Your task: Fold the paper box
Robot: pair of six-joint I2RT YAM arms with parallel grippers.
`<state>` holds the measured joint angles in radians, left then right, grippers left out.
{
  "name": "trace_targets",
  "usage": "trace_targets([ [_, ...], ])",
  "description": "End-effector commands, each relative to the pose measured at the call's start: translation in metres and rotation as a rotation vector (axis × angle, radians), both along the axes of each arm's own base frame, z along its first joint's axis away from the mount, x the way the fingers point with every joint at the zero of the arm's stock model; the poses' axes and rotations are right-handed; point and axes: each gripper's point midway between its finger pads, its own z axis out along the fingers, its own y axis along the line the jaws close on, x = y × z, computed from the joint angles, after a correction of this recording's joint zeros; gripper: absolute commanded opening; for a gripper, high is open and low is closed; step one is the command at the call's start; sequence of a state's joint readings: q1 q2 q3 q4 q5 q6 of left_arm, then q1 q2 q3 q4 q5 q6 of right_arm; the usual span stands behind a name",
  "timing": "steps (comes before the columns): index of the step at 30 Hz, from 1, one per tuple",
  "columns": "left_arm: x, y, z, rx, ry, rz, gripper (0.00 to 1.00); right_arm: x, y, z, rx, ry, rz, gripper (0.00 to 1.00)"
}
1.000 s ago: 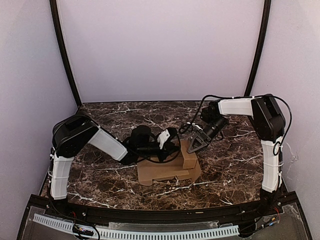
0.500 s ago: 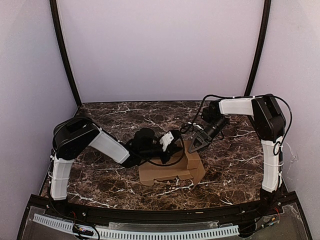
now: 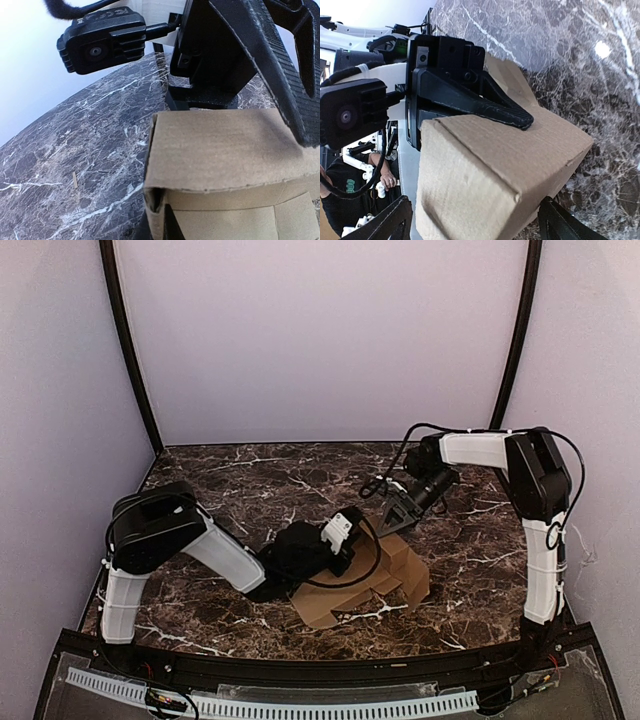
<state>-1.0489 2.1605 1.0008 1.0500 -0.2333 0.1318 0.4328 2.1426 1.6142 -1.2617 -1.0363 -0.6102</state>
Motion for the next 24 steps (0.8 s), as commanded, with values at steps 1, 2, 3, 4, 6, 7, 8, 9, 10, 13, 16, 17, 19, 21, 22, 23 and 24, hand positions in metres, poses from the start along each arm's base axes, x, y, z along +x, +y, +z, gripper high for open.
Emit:
trace_targets([
  [1, 0.003, 0.017, 0.008, -0.019, -0.009, 0.074, 0.01, 0.013, 0.004, 0.035, 0.119, -0.016, -0.037, 0.86],
  [2, 0.002, 0.019, 0.014, -0.037, -0.023, 0.070, 0.01, 0.022, -0.003, 0.040, 0.122, -0.042, -0.064, 0.86],
  [3, -0.002, 0.024, 0.017, -0.042, -0.026, 0.069, 0.01, 0.031, -0.011, 0.046, 0.123, -0.071, -0.093, 0.86],
  [4, -0.003, 0.026, 0.018, -0.039, -0.028, 0.065, 0.01, 0.042, -0.020, 0.050, 0.119, -0.102, -0.126, 0.87],
  [6, -0.007, 0.031, 0.020, -0.023, -0.021, 0.063, 0.01, 0.057, -0.037, 0.057, 0.087, -0.187, -0.173, 0.87],
  [7, -0.009, 0.034, 0.020, -0.005, -0.010, 0.060, 0.01, 0.061, -0.044, 0.058, 0.061, -0.228, -0.184, 0.88],
  [8, -0.010, 0.035, 0.020, 0.004, 0.001, 0.059, 0.01, 0.062, -0.050, 0.057, 0.027, -0.270, -0.191, 0.88],
  [9, -0.012, 0.036, 0.020, 0.022, 0.016, 0.051, 0.01, 0.065, -0.053, 0.056, 0.001, -0.318, -0.202, 0.88],
  [10, -0.014, 0.036, 0.020, 0.026, 0.029, 0.046, 0.01, 0.066, -0.056, 0.057, -0.017, -0.348, -0.213, 0.88],
  [13, -0.020, 0.038, 0.021, 0.059, 0.084, 0.028, 0.01, 0.067, -0.061, 0.059, -0.073, -0.426, -0.266, 0.87],
  [16, -0.021, 0.043, 0.028, 0.059, 0.124, 0.049, 0.01, 0.065, -0.063, 0.062, -0.113, -0.503, -0.300, 0.87],
  [17, -0.020, 0.047, 0.027, 0.057, 0.133, 0.070, 0.01, 0.067, -0.064, 0.063, -0.129, -0.520, -0.323, 0.87],
  [19, -0.017, 0.053, 0.030, 0.041, 0.129, 0.108, 0.01, 0.067, -0.061, 0.068, -0.131, -0.545, -0.345, 0.87],
  [21, -0.013, 0.059, 0.034, -0.018, 0.121, 0.148, 0.01, 0.070, -0.051, 0.072, -0.123, -0.567, -0.334, 0.87],
  [22, -0.015, 0.063, 0.024, -0.021, 0.126, 0.156, 0.01, 0.070, -0.041, 0.073, -0.121, -0.572, -0.311, 0.87],
  [23, -0.012, 0.062, 0.038, -0.106, 0.091, 0.163, 0.02, 0.070, -0.032, 0.070, -0.124, -0.561, -0.283, 0.87],
  [24, -0.012, 0.064, 0.022, -0.100, 0.091, 0.167, 0.03, 0.075, -0.020, 0.069, -0.107, -0.534, -0.259, 0.87],
])
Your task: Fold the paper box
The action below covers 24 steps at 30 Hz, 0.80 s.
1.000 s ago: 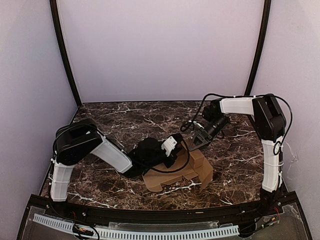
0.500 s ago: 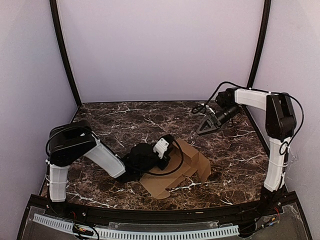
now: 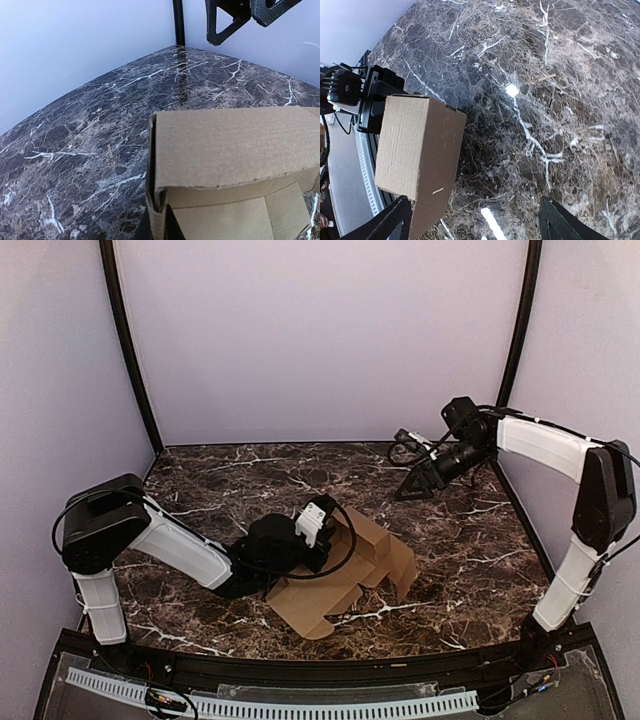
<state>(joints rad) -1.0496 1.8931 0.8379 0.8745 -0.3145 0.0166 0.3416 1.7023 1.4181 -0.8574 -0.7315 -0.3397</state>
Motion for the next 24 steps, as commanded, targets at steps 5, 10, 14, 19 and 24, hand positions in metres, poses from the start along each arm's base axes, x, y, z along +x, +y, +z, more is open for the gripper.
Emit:
trace_targets([
  [5, 0.009, 0.002, -0.009, -0.167, -0.162, 0.095, 0.07, 0.029, 0.064, -0.014, 0.041, 0.078, 0.079, 0.88],
  [10, 0.012, -0.003, -0.023, -0.171, -0.163, 0.111, 0.08, 0.030, 0.085, -0.029, 0.049, 0.137, 0.113, 0.89],
  [14, 0.011, -0.004, -0.028, -0.161, -0.161, 0.102, 0.08, 0.023, 0.099, -0.039, 0.020, 0.141, 0.144, 0.89],
  [19, 0.009, -0.002, -0.030, -0.145, -0.163, 0.093, 0.13, 0.019, 0.107, -0.056, -0.041, 0.137, 0.141, 0.89],
  [24, 0.004, -0.006, -0.032, -0.123, -0.137, 0.053, 0.22, 0.017, 0.111, -0.069, -0.064, 0.157, 0.134, 0.88],
])
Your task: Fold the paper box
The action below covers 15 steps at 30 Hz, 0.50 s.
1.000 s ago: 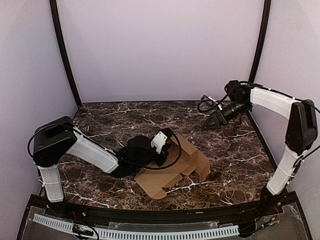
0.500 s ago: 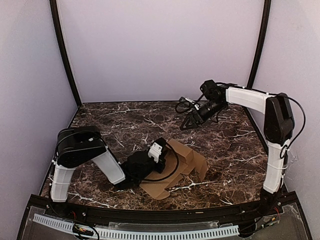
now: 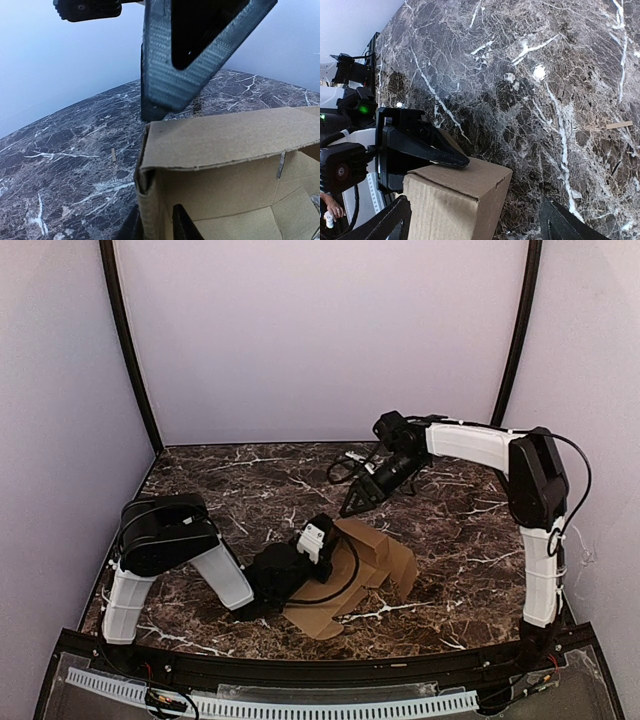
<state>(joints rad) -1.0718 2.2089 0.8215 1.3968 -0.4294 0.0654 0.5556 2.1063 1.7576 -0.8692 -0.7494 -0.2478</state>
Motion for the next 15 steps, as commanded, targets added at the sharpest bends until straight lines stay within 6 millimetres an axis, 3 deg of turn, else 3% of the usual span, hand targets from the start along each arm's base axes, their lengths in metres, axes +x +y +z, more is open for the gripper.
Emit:
trace_targets([
  [1, -0.007, -0.004, 0.007, 0.007, 0.012, -0.040, 0.23, 0.006, 0.003, -0.017, -0.048, 0.011, -0.021, 0.87],
  [10, -0.018, 0.007, 0.012, 0.076, 0.078, -0.065, 0.31, 0.003, 0.005, -0.028, -0.069, 0.015, -0.013, 0.83],
  [15, -0.021, 0.010, 0.008, 0.119, 0.081, -0.075, 0.22, 0.001, 0.007, -0.030, -0.086, -0.001, -0.004, 0.83],
])
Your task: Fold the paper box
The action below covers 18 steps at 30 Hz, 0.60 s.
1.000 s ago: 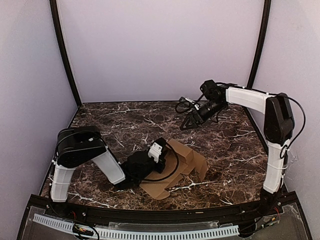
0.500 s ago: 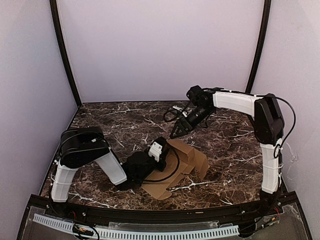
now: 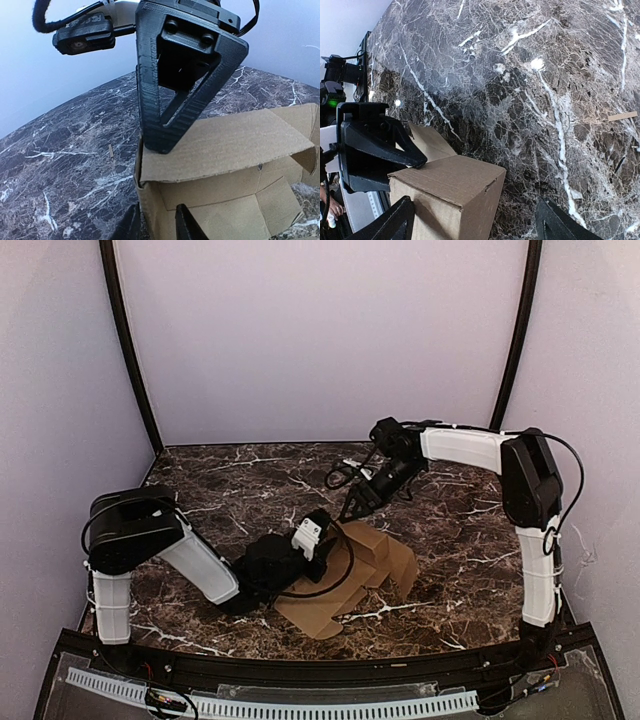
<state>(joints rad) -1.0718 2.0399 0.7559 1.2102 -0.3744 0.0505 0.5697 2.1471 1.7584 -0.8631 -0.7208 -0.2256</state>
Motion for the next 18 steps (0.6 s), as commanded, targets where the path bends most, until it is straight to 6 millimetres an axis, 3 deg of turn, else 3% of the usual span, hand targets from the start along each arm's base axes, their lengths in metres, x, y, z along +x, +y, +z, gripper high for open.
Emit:
trace_targets([
  [1, -0.007, 0.001, -0.014, 0.081, 0.033, -0.032, 0.21, 0.001, 0.005, -0.009, -0.045, -0.034, 0.010, 0.83],
  [5, -0.006, -0.004, -0.028, 0.124, 0.033, -0.045, 0.13, -0.005, 0.010, -0.011, -0.058, -0.046, 0.027, 0.83],
  [10, -0.009, 0.002, -0.047, 0.165, 0.040, -0.051, 0.09, -0.012, 0.012, -0.012, -0.082, -0.067, 0.044, 0.82],
  [18, -0.012, 0.010, -0.049, 0.150, -0.020, -0.048, 0.07, -0.024, 0.018, -0.016, -0.119, -0.101, 0.075, 0.82],
])
